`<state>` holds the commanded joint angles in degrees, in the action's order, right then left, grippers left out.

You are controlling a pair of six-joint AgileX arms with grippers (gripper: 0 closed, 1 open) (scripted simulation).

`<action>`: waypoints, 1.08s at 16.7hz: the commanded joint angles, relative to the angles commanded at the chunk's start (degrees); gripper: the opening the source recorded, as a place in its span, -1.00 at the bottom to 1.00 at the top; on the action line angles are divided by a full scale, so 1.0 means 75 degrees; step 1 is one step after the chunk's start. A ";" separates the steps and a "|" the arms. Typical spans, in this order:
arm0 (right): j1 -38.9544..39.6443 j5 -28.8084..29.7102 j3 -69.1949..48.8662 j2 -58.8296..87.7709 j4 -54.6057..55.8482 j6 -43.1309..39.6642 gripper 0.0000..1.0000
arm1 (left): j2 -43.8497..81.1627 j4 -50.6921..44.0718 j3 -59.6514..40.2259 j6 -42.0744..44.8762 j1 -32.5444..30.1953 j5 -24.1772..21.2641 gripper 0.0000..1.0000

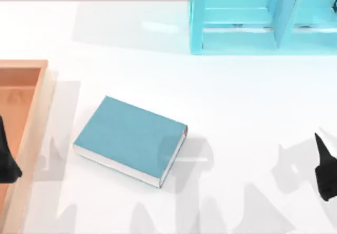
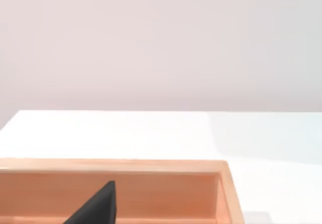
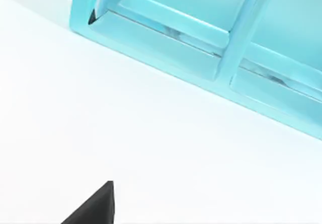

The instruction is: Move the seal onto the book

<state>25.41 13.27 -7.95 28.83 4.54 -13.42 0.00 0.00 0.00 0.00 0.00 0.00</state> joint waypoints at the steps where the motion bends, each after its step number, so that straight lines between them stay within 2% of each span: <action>1: -0.0591 -0.0353 0.0268 -0.0736 -0.0119 0.0300 1.00 | 0.0000 0.0000 0.0000 0.0000 0.0000 0.0000 1.00; 5: -0.2523 -0.1379 0.0922 -0.2925 -0.0472 0.1299 1.00 | 0.0000 0.0000 0.0000 0.0000 0.0000 0.0000 1.00; 8: -0.3272 -0.1719 0.1051 -0.3719 -0.0590 0.1721 1.00 | 0.0000 0.0000 0.0000 0.0000 0.0000 0.0000 1.00; 15: -0.3388 -0.1770 0.1061 -0.3844 -0.0605 0.1789 1.00 | 0.0000 0.0000 -0.0001 0.0000 0.0000 0.0000 1.00; 18: -0.3388 -0.1770 0.1061 -0.3844 -0.0605 0.1789 1.00 | 0.0475 -0.0389 -0.0449 0.0078 0.0093 -0.0007 1.00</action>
<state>0.00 0.00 0.00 0.00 0.00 0.00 3.56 -2.92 -3.37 0.58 0.70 -0.05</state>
